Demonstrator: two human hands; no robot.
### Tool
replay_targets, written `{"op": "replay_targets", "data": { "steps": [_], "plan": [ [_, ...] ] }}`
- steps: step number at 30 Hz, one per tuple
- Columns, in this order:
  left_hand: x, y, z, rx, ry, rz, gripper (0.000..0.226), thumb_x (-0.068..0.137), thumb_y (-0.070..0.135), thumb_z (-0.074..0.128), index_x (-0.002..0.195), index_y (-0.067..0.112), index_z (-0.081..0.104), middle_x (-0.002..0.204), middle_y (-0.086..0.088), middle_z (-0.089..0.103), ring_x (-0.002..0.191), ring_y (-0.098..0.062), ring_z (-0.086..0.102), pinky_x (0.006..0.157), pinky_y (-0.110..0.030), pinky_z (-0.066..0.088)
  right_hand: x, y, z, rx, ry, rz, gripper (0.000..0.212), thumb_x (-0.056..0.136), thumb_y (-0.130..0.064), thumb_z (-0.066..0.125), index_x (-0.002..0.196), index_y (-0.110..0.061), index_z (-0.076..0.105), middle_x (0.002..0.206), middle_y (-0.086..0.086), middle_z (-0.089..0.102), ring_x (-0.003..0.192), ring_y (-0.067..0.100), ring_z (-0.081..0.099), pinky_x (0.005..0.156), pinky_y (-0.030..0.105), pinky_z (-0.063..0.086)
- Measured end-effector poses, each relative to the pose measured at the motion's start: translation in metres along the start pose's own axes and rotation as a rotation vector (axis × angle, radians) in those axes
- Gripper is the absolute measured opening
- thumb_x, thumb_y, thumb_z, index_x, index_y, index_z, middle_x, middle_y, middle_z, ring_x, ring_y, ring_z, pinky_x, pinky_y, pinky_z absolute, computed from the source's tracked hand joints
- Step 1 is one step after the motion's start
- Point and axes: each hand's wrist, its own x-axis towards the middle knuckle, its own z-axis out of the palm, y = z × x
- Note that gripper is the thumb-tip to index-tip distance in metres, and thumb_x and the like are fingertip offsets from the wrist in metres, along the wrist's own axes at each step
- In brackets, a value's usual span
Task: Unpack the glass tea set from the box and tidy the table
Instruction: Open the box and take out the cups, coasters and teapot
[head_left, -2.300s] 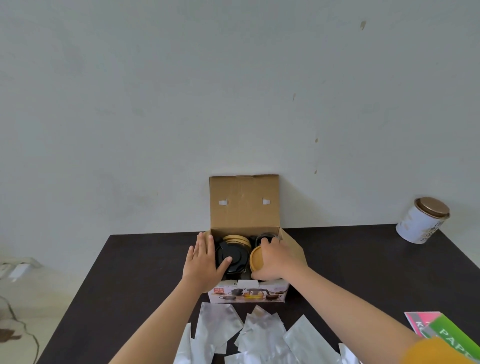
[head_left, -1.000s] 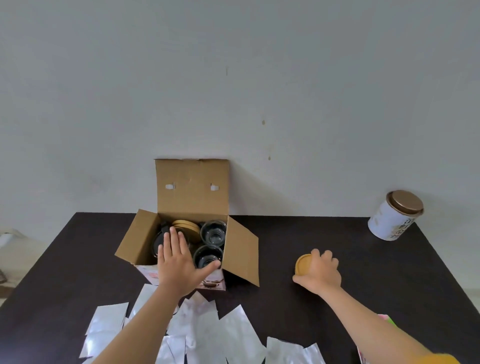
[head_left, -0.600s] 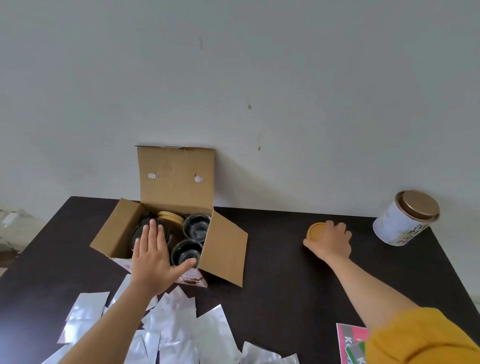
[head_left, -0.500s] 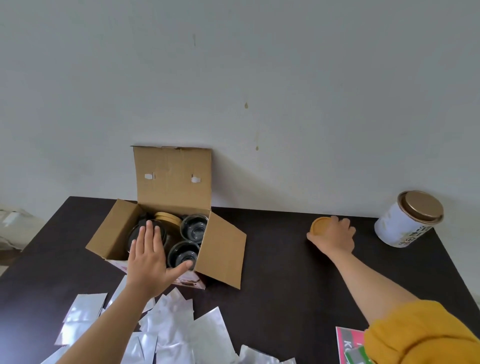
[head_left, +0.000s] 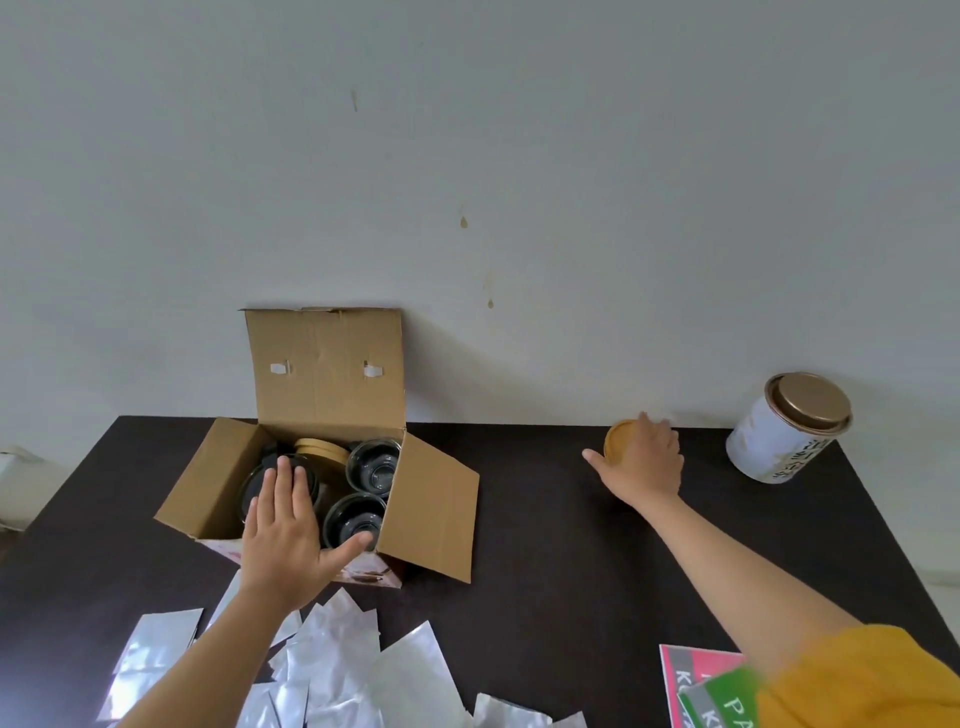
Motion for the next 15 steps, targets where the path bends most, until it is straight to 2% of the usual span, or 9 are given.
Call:
{"op": "replay_targets", "data": {
  "steps": [2, 5, 7, 11, 15],
  "plan": [
    [-0.001, 0.001, -0.002, -0.006, -0.004, -0.002, 0.125, 0.067, 0.092, 0.013, 0.141, -0.007, 0.032, 0.153, -0.023, 0.021, 0.141, -0.039, 0.021, 0.109, -0.054, 0.024, -0.021, -0.014, -0.004, 0.007, -0.011, -0.072, 0.1, 0.079, -0.07, 0.055, 0.15, -0.011, 0.016, 0.154, 0.017, 0.022, 0.143, 0.034, 0.018, 0.114, 0.05, 0.026],
    [-0.001, 0.001, -0.004, -0.017, -0.016, -0.005, 0.128, 0.065, 0.094, 0.012, 0.142, -0.006, 0.031, 0.153, -0.023, 0.02, 0.142, -0.038, 0.02, 0.111, -0.052, 0.023, -0.062, -0.045, -0.013, 0.079, -0.019, -0.231, 0.079, 0.086, -0.056, 0.057, 0.145, -0.01, 0.031, 0.147, 0.012, 0.036, 0.138, 0.028, 0.03, 0.112, 0.043, 0.031],
    [-0.002, 0.001, -0.005, -0.032, -0.025, -0.003, 0.128, 0.064, 0.094, 0.013, 0.141, -0.006, 0.033, 0.153, -0.023, 0.021, 0.141, -0.039, 0.021, 0.111, -0.052, 0.024, -0.09, -0.072, -0.017, 0.115, -0.038, -0.345, 0.068, 0.088, -0.048, 0.058, 0.142, -0.011, 0.037, 0.144, 0.008, 0.04, 0.136, 0.026, 0.031, 0.112, 0.039, 0.031],
    [-0.002, 0.0, -0.006, -0.077, -0.035, 0.012, 0.128, 0.064, 0.095, 0.016, 0.139, -0.008, 0.036, 0.15, -0.026, 0.026, 0.139, -0.041, 0.025, 0.109, -0.053, 0.027, -0.133, -0.13, -0.017, 0.14, -0.091, -0.528, 0.057, 0.09, -0.04, 0.057, 0.139, -0.013, 0.044, 0.139, 0.003, 0.046, 0.133, 0.022, 0.033, 0.105, 0.036, 0.037],
    [-0.004, -0.001, -0.004, -0.106, -0.032, 0.035, 0.13, 0.062, 0.096, 0.016, 0.14, -0.007, 0.035, 0.151, -0.026, 0.025, 0.14, -0.041, 0.023, 0.11, -0.052, 0.024, -0.154, -0.186, -0.007, 0.179, -0.124, -0.587, 0.046, 0.09, -0.035, 0.06, 0.131, -0.015, 0.053, 0.124, 0.001, 0.059, 0.124, 0.021, 0.043, 0.094, 0.038, 0.046]
  ]
}}
